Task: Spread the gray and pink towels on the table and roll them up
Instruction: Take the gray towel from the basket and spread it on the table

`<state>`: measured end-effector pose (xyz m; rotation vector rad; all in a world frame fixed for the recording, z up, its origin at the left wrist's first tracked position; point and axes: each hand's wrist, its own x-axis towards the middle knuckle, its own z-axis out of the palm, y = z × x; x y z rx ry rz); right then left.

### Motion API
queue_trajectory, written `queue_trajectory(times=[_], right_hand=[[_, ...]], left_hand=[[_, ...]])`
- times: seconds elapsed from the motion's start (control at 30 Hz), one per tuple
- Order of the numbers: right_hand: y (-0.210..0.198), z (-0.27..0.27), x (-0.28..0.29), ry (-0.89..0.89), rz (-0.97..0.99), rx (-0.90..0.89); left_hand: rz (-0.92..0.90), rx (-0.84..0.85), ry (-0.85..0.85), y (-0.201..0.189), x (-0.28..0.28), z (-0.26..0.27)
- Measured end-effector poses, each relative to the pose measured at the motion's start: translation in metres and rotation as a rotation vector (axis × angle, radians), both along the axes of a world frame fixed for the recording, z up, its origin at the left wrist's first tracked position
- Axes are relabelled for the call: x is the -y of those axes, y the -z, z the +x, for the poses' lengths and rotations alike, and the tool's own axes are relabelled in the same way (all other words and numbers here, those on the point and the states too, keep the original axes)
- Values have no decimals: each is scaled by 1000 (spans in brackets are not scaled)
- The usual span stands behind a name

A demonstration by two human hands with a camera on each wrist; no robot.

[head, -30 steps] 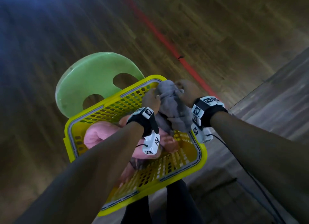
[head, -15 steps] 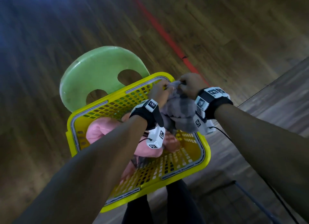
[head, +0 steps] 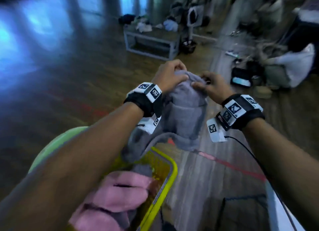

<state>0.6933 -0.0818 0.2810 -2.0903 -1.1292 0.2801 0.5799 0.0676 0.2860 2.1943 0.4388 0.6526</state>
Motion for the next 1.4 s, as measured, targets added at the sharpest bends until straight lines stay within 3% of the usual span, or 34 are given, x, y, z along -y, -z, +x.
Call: queue_trajectory(times=[0.13,0.27,0.37,0.57,0.7,0.8,0.9,1.0,1.07,1.13,1.27,1.33,1.4], right_hand=[[-42,-17,94,67,-86,-13],[-69,-22,173,208,128,78],[-89,-30,215,204,195,85],[-102,-36,278,172,123,-65],[-88,-31,315,204,21,-195],[-76,-28,326,259,165,-189],[-88,-18,323,340,381,-72],[-112,-4,312,413,424,10],[-126,5,305,445,394,52],[-136,10,300,456,408,28],[-138,16,299,558,359,34],[-119,5,302,709,293,91],[-85,-26,301,767,425,127]], left_hand=[[193,-26,190,-69,67,0],[301,-215,396,-104,116,5],[234,-196,522,-120,152,9],[249,-7,447,-131,216,31],[224,86,394,-130,234,36],[257,117,244,-120,245,37],[318,94,11,-89,271,29],[172,186,188,-53,314,0],[32,105,324,-35,336,-22],[29,33,339,-22,344,-33],[45,101,291,-42,327,-29],[57,107,271,-70,318,-21],[-56,81,253,-93,309,-3]])
